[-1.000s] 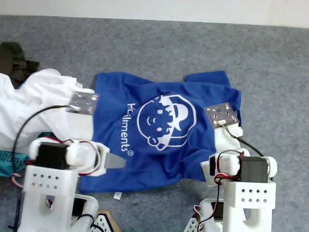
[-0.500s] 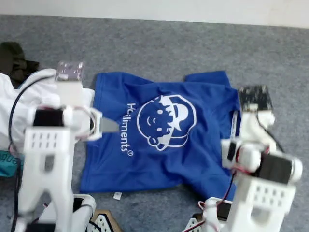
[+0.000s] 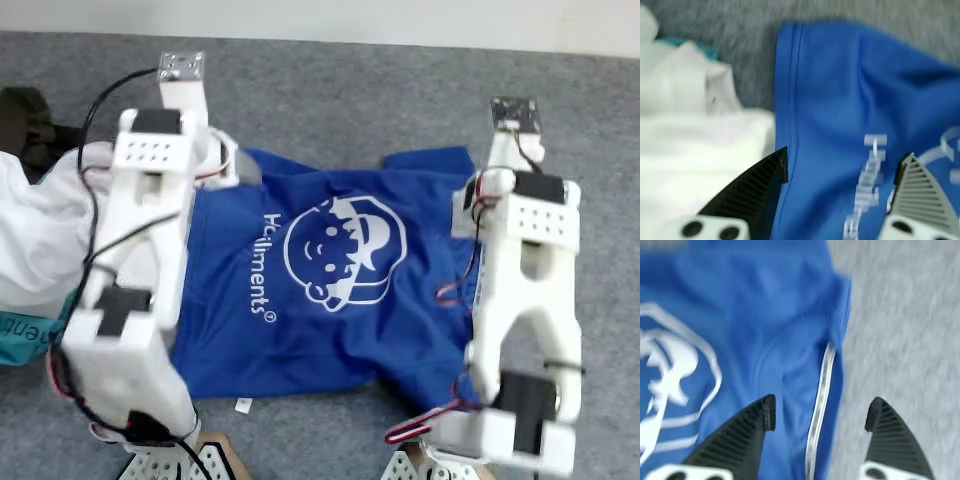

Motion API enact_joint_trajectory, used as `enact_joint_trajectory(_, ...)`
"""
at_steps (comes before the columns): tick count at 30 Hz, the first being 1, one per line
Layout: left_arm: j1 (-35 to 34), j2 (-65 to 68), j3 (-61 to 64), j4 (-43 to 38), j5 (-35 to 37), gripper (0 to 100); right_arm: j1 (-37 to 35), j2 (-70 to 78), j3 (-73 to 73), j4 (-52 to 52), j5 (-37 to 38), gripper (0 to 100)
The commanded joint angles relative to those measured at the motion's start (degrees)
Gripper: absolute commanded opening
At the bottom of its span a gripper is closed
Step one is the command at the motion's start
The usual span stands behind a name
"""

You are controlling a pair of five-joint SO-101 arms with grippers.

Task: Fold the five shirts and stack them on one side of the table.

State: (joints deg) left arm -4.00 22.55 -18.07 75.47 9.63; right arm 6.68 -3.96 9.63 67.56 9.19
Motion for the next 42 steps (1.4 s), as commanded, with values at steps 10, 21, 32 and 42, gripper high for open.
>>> enact_joint_trajectory(10,1.2,33.2,-41.9,-1.1,4.7,34,-0.7,32.9,-33.1,-13.8,-0.7,28.9)
enact_joint_trajectory(21,0.9,48.0,-59.7,2.3,4.7,34,-3.0,63.4,-68.1,-10.7,-0.7,28.9)
enact_joint_trajectory(32,4.0,49.1,-61.4,11.3,6.2,34,-3.6,79.3,-89.3,0.1,-0.7,28.1)
enact_joint_trajectory(42,3.8,49.1,-60.7,11.3,9.9,26,-1.4,87.1,-104.2,0.0,-0.6,1.4)
